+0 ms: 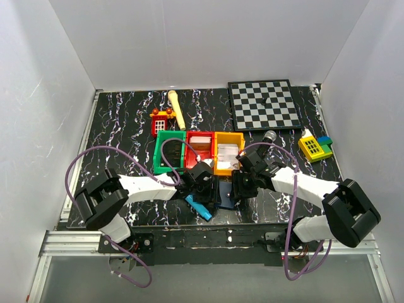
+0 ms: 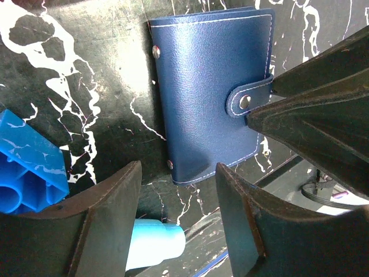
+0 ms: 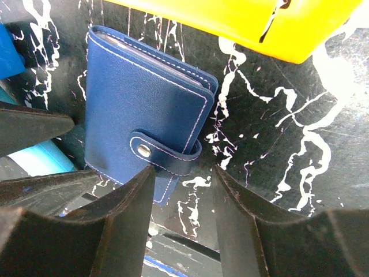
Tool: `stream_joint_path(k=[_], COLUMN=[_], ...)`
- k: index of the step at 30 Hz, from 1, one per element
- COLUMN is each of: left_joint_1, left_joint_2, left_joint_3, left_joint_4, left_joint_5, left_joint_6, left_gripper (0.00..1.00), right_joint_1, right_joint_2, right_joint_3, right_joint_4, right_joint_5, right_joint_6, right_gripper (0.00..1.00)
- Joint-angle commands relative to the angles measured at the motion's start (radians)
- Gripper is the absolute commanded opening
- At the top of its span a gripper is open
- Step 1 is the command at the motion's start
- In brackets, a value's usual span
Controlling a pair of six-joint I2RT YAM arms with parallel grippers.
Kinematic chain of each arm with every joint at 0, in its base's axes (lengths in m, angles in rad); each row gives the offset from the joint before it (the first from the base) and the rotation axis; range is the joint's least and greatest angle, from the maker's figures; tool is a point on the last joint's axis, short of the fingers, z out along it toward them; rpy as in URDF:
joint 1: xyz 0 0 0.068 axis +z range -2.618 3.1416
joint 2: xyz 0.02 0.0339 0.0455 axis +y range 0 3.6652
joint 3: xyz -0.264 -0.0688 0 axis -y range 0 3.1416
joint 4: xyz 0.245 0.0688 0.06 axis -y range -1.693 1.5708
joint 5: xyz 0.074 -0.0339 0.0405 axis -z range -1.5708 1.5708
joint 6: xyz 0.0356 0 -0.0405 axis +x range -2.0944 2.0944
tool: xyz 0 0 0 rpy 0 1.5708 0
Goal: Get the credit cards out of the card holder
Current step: Pick up the card holder from the center of the board.
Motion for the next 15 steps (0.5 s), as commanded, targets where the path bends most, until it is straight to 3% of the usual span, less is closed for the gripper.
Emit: stream_joint_path(k=[1,15], left_joint_1=[-0.003,-0.003], left_joint_2=[-0.044,-0.099], left_joint_3=[-0.023,-0.059], left_joint_4=[0.003,0.031], left_joint_5=[-0.021,-0.044], left_joint_6=[-0.013,-0.018], left_gripper=[0.54,0.56], right_joint_1=[-0.005,-0.005], right_joint_2=[-0.006,-0.044], right_joint_3=[0.039,0.026], right_joint_4=[-0.031,-0.069], right_joint_5=[0.008,0.032], right_joint_6=[-0.031,-0.051], right_gripper=[0.52,0.53])
